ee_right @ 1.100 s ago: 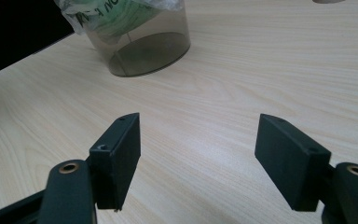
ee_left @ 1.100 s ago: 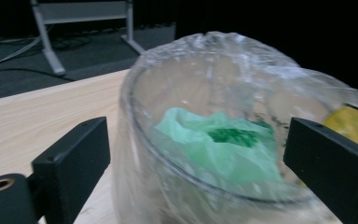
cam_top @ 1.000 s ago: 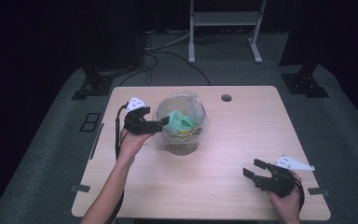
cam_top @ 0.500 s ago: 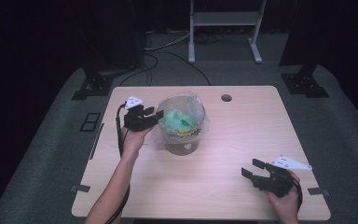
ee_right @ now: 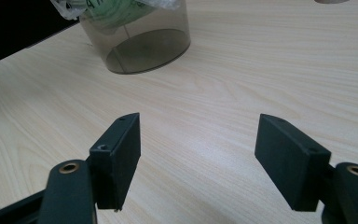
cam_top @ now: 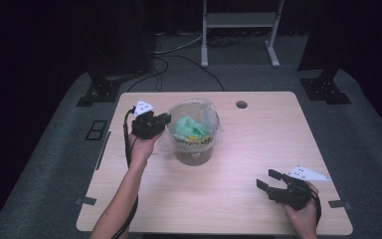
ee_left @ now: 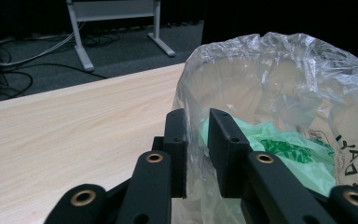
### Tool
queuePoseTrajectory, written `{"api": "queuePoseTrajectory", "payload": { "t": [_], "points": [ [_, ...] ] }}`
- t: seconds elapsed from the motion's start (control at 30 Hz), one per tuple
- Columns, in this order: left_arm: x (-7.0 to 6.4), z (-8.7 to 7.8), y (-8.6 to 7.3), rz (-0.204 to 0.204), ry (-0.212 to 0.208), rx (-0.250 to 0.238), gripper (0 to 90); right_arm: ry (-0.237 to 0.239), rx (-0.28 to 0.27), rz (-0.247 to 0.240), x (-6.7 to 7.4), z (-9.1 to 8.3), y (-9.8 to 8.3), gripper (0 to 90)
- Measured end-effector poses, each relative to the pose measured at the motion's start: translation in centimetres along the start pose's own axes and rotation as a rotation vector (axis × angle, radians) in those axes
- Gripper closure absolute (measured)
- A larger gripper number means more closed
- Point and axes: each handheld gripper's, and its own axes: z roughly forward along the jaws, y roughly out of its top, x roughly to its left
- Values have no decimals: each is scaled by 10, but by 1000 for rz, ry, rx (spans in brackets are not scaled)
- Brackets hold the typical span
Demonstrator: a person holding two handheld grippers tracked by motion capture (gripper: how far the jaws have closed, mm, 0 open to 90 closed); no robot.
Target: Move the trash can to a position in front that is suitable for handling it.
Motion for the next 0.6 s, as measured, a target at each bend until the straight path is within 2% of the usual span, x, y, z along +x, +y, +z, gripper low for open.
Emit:
{"api": "queuePoseTrajectory", "payload": {
  "t": [0.37,0.57,0.6],
  "points": [
    [0,-3,1,7,6,-12,832,12,11,-12,-1,6,8,308],
    [0,-5,3,10,6,-29,867,37,29,2,-11,16,27,318],
    [0,-6,4,14,6,-33,868,47,32,-3,-13,20,38,318]
  ]
}}
